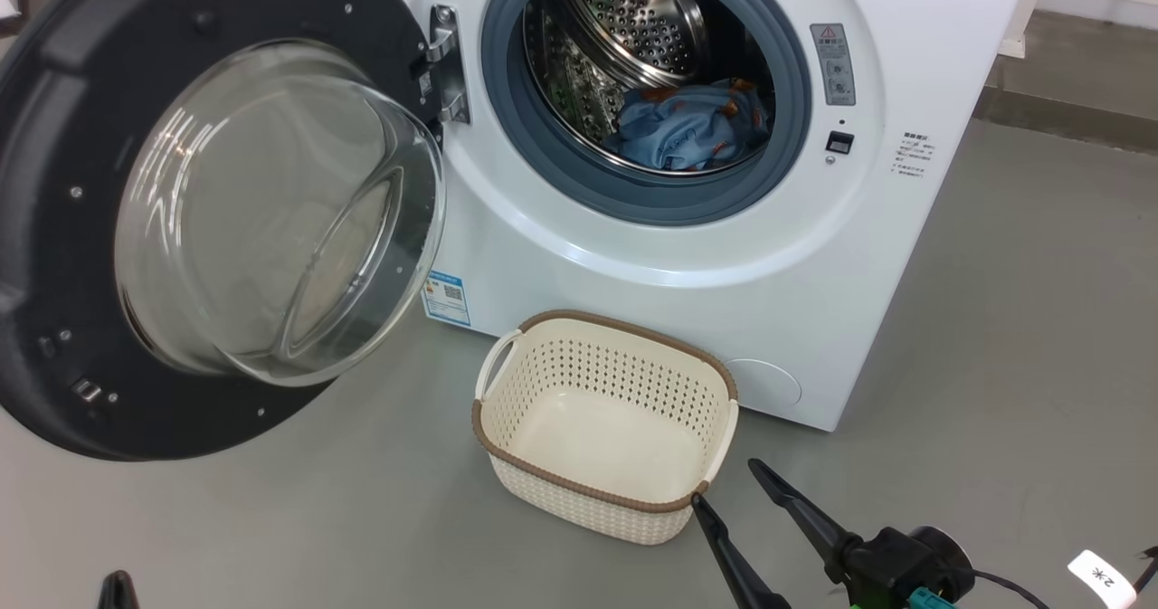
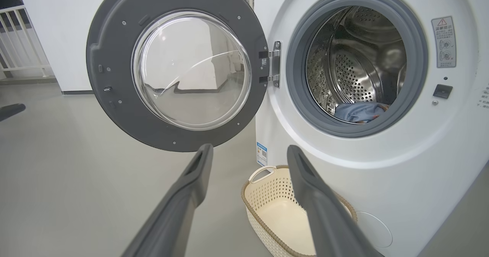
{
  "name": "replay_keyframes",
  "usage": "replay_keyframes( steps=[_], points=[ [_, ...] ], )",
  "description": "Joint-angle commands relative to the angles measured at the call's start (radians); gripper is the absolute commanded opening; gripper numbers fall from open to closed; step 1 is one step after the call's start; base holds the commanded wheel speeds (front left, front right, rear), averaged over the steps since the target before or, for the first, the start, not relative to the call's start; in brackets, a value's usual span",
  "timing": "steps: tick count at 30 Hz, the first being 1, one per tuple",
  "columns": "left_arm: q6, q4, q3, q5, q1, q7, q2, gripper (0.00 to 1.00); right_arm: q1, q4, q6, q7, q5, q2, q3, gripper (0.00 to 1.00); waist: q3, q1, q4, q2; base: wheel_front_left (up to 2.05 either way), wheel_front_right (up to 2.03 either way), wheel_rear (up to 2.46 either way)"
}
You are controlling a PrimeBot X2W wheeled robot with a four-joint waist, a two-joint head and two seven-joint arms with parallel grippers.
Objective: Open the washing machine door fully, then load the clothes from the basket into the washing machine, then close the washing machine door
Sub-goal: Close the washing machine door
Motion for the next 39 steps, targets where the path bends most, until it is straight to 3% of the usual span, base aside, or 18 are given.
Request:
replay_keyframes(
  steps=[1,6,12,20,24,32,39],
  points=[
    [-0.003,-0.035,0.045,0.001,-0.047,-0.015,0.015,0.0,-0.004,-0.029,0.002,-0.012,-0.003,0.003,0.022,1.0,0.001,0.0,0.0,0.0,0.0,0.0,0.0],
    [-0.024,-0.094,0.091,0.013,-0.087,-0.034,0.026,0.0,0.009,-0.04,0.002,-0.011,-0.011,-0.001,0.018,1.0,0.019,0.0,0.002,0.0,0.0,0.0,0.0],
    [-0.04,-0.134,0.234,-0.021,-0.171,-0.039,0.044,0.0,-0.002,-0.08,0.002,0.016,-0.026,-0.036,0.046,1.0,0.089,0.0,-0.028,0.0,0.0,0.0,0.0],
    [-0.1,-0.038,0.442,-0.131,-0.327,-0.04,0.12,0.0,-0.032,-0.139,0.002,0.047,-0.022,-0.106,0.066,1.0,0.187,0.0,-0.071,0.0,0.0,0.0,0.0],
    [-0.115,0.097,0.53,-0.2,-0.433,-0.037,0.194,0.0,-0.048,-0.169,0.002,0.061,-0.016,-0.143,0.073,1.0,0.237,0.0,-0.091,0.0,0.0,0.0,0.0],
    [-0.127,0.455,0.603,-0.355,-0.665,0.062,0.321,0.0,-0.066,-0.205,0.002,0.079,-0.002,-0.197,0.085,1.0,0.285,0.0,-0.111,0.0,0.0,0.0,0.0],
    [-0.114,0.702,0.675,-0.524,-0.829,0.204,0.354,0.0,-0.079,-0.219,0.002,0.09,0.003,-0.218,0.101,1.0,0.297,0.0,-0.13,0.0,0.0,0.0,0.0]
  ],
)
